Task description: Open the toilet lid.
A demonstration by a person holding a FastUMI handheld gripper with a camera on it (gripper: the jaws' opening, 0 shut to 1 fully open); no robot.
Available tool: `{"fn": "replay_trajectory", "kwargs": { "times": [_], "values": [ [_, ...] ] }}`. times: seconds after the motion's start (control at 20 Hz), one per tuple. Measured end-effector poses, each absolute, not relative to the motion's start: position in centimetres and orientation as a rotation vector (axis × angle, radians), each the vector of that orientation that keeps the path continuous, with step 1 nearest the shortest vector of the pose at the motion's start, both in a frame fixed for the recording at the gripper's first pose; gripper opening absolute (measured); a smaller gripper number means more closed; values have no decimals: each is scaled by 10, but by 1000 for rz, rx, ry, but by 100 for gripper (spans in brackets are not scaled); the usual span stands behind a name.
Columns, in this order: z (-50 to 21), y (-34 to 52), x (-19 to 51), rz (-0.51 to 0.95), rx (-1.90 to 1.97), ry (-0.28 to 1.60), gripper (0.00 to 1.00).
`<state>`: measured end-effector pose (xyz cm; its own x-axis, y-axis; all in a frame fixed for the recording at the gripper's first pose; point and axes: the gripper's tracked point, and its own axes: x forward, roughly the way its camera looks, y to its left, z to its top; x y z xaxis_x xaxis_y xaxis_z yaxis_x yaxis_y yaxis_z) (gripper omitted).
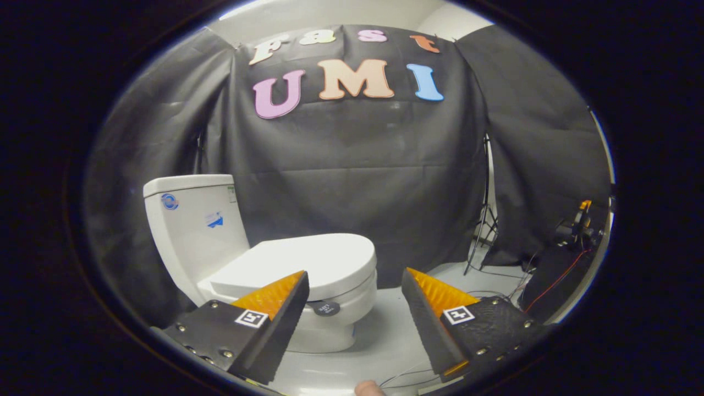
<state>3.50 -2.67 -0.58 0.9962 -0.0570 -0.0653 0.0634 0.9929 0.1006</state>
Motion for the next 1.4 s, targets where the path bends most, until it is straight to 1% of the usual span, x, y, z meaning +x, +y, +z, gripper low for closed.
{"fn": "replay_trajectory", "kwargs": {
  "times": [0.15,0.3,0.5,0.75,0.85,1.0,1.2,1.3,1.4],
  "values": [
    [-21,-32,48,-85,219,137,100],
    [-58,-39,58,-111,297,271,100],
    [-77,-44,70,-129,474,347,99],
    [-107,-37,91,-129,592,443,99],
    [-117,-38,99,-153,635,481,99],
    [-123,-30,112,-152,739,494,98],
    [-127,-13,133,-116,934,515,90],
    [-132,-6,138,-105,965,534,86],
    [-139,3,140,-83,972,572,86]
  ]
}}
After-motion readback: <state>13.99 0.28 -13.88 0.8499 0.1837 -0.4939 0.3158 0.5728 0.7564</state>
